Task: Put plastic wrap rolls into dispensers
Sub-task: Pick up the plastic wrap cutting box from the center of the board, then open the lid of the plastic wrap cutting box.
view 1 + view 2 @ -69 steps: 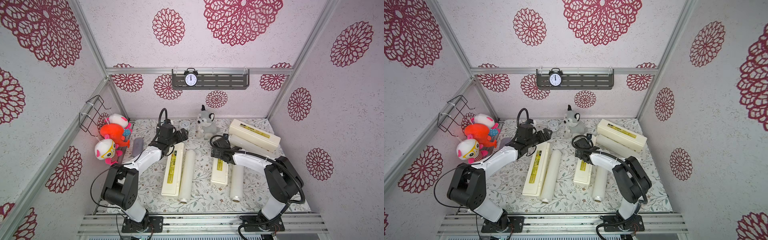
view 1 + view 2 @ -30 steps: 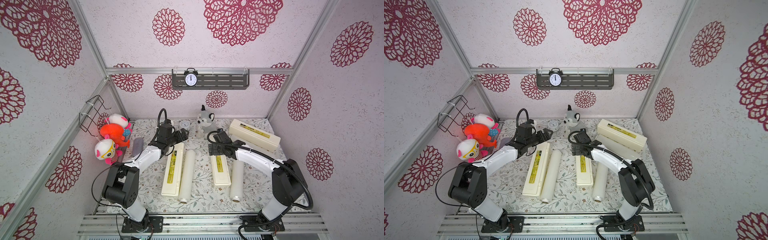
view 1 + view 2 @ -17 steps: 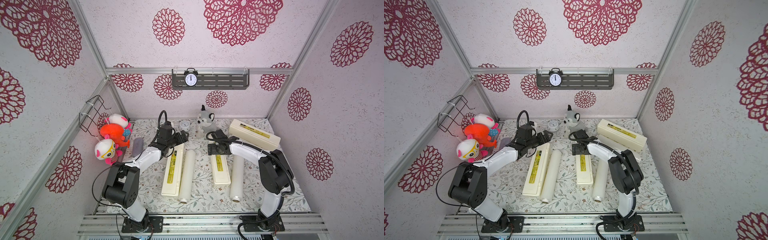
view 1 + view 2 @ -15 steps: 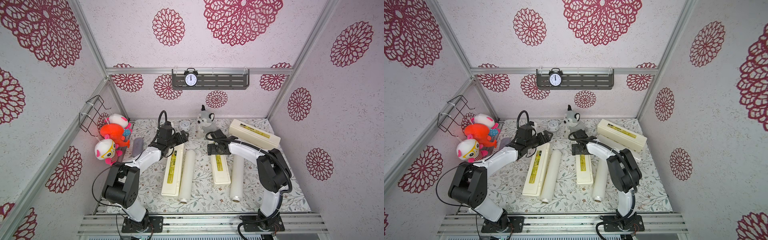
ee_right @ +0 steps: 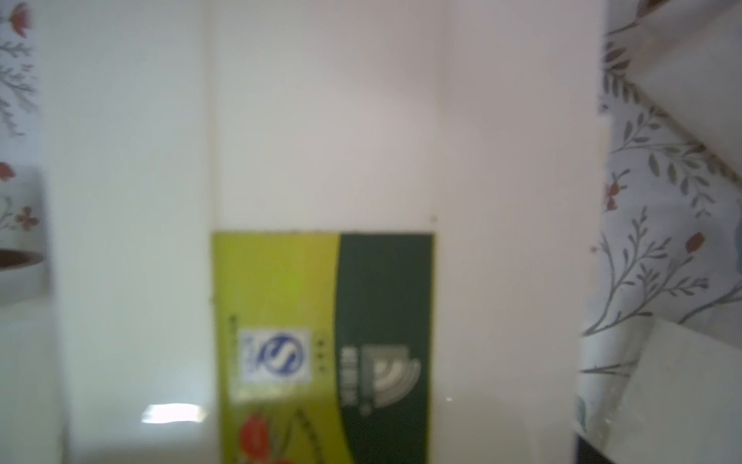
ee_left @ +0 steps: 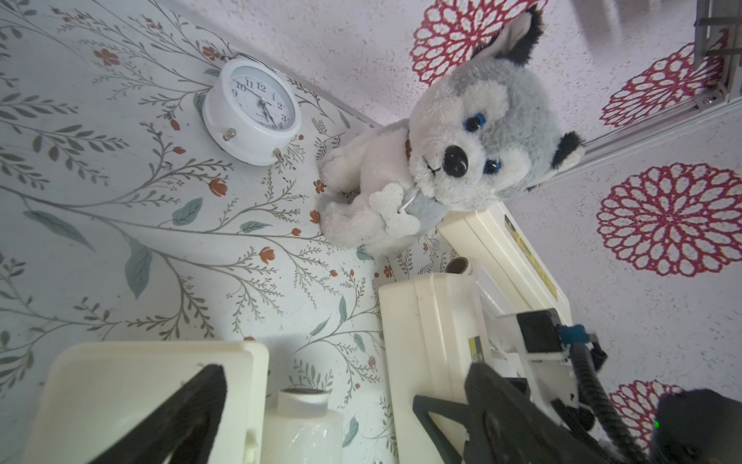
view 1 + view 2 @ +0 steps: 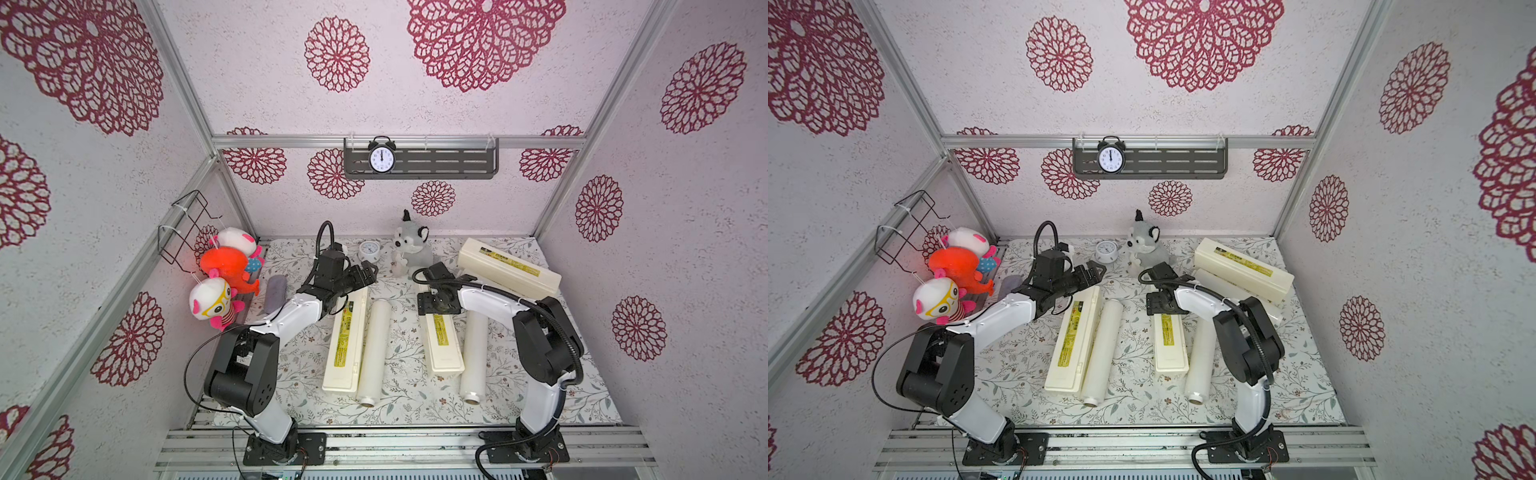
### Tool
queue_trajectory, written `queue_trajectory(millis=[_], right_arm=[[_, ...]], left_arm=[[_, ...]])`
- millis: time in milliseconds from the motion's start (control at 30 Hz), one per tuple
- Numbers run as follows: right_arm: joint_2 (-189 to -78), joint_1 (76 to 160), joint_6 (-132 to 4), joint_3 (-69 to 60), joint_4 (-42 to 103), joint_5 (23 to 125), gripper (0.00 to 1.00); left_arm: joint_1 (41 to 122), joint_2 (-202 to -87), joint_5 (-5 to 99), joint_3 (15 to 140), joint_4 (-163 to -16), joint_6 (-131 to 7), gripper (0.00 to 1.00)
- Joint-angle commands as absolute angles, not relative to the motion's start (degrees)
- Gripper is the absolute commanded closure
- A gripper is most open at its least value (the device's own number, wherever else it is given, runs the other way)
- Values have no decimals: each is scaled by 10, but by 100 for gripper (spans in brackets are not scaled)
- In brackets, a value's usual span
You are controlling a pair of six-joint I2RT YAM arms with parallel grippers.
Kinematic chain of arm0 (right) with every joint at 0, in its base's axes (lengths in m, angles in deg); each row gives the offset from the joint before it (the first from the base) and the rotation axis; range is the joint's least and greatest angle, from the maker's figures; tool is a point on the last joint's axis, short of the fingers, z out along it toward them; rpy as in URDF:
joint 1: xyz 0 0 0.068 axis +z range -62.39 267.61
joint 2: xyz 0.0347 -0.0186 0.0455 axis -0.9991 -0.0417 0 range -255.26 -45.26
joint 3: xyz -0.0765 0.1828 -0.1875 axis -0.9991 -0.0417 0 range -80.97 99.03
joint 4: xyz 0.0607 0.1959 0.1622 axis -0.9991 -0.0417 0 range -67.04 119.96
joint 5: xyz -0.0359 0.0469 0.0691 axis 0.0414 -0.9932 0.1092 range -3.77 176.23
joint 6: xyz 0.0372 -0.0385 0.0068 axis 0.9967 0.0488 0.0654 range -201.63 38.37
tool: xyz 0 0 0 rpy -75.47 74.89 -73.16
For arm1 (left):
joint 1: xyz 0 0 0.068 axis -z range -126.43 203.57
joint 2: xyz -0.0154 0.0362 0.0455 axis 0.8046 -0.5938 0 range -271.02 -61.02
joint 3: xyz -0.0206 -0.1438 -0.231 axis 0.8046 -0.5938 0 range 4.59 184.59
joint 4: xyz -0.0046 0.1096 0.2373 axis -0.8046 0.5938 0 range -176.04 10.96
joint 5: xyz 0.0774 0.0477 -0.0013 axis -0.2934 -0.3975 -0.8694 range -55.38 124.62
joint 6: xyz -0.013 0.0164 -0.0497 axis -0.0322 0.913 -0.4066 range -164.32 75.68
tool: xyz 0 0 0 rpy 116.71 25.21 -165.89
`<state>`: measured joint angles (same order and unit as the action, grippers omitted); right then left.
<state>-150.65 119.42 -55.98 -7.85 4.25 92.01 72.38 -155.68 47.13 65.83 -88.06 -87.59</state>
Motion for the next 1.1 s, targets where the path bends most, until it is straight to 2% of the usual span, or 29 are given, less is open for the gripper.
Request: queue_trajectory(millis=[0, 267, 500, 733, 833, 1000, 1067], right_arm=[[-1416, 1177, -573, -121, 132, 815, 21], [-1275, 1083, -560, -244, 267, 589, 24], [-1179, 1013, -495, -341, 404, 406, 24], [-1117, 984, -420, -389, 522, 308, 24], [-1102, 978, -376, -405, 582, 276, 24], [-1087, 977, -363, -412, 598, 258, 25], [-1083, 977, -357, -416, 608, 254, 25]], left_arm=[[721, -1553, 506, 680, -880, -866, 2], [742, -1577, 623, 731, -898, -846, 2], [753, -1612, 764, 791, -934, -852, 2], [792, -1610, 837, 792, -1009, -858, 2], [805, -1613, 863, 772, -1093, -892, 2], [818, -1638, 895, 757, -1315, -1032, 2], [829, -1645, 898, 766, -1332, -1044, 2]])
